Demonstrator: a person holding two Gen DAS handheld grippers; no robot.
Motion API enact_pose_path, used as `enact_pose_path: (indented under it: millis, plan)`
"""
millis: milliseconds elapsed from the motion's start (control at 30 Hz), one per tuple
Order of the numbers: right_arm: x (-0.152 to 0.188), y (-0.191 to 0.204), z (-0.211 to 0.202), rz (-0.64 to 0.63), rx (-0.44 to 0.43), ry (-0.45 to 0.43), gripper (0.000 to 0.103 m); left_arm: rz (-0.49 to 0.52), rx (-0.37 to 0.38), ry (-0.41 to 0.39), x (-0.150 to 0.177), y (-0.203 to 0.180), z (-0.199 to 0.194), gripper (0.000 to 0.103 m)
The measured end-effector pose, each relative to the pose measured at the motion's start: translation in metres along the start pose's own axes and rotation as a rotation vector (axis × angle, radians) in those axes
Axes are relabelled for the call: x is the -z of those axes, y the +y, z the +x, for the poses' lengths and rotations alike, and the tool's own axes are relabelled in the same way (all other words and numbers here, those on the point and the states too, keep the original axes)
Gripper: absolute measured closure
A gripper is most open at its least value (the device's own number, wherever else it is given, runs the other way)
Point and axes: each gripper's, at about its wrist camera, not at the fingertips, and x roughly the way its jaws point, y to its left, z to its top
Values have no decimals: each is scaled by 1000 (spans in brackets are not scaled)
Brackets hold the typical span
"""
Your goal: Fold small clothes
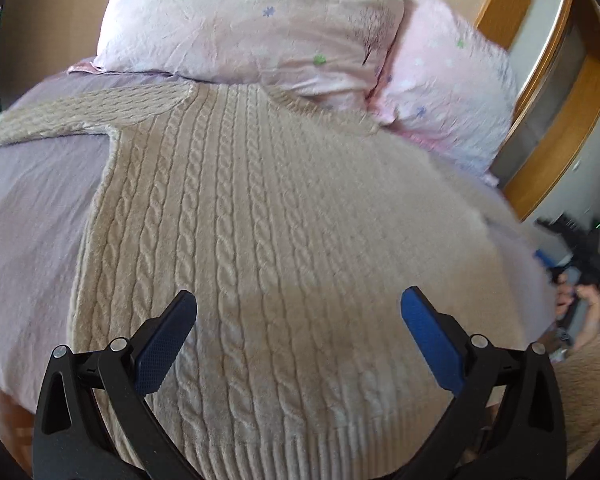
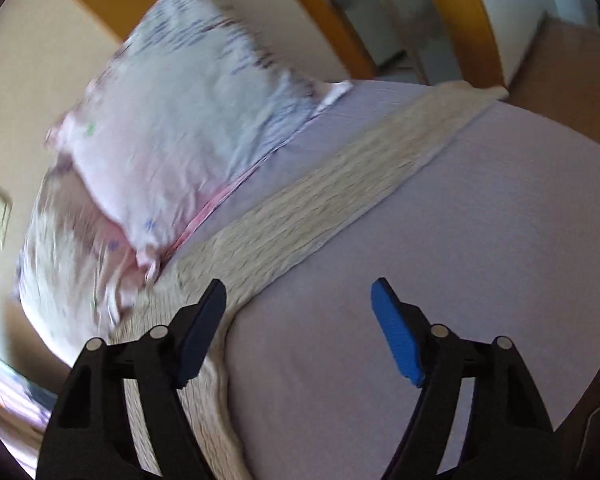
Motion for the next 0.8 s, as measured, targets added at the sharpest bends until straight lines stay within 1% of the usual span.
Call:
enact_pose_path:
  millis: [33,67,100,167,233,367,400,433,467,533,633,667,700,733,767,800]
  plan:
    - [-14,-12,3,50,3,-9,36,-28,43,-32,-7,6,-4,1]
    - [-26,-22,6,91,7,-14,38,-46,56,-62,-14,12,-7,1]
    - [-36,-31,9,127,12,-20,42,-52,43,-90,-23,17,-9,1]
    - [-57,-48,14,184,12,-35,42,-47,23,-149,-38,24,-14,1]
    - [-70,-56,23,220,25,-36,42,-65,19,-190,-52,34,-17,1]
    - [-84,-63,44,259,39,-12,42,-140,-17,-210,-76,59,-15,1]
    - [-87,-63,51,260,66,-7,46,-159,-22,-210,-79,67,-13,1]
    - [-89,-65,55,277,104,-6,52,-184,-31,-211,-81,74,-13,1]
    - [-91,-69,58,311,132,-16,55,-207,-42,-210,-83,81,-13,1]
    - [-96,-75,63,367,141,-56,59,-244,-65,-211,-84,96,-15,1]
    - [-113,-82,72,388,159,-103,62,-276,-106,-215,-86,118,-22,1]
    - [-119,-82,78,378,179,-106,66,-290,-128,-223,-87,128,-26,1]
    - [-125,-81,86,361,210,-85,92,-307,-149,-232,-88,137,-30,1]
    - [-127,-78,89,348,217,-84,95,-330,-169,-244,-89,148,-36,1]
    - [-125,-67,84,308,222,-118,96,-353,-181,-256,-90,159,-41,1]
    - [-122,-46,76,224,218,-159,96,-378,-190,-269,-91,170,-47,1]
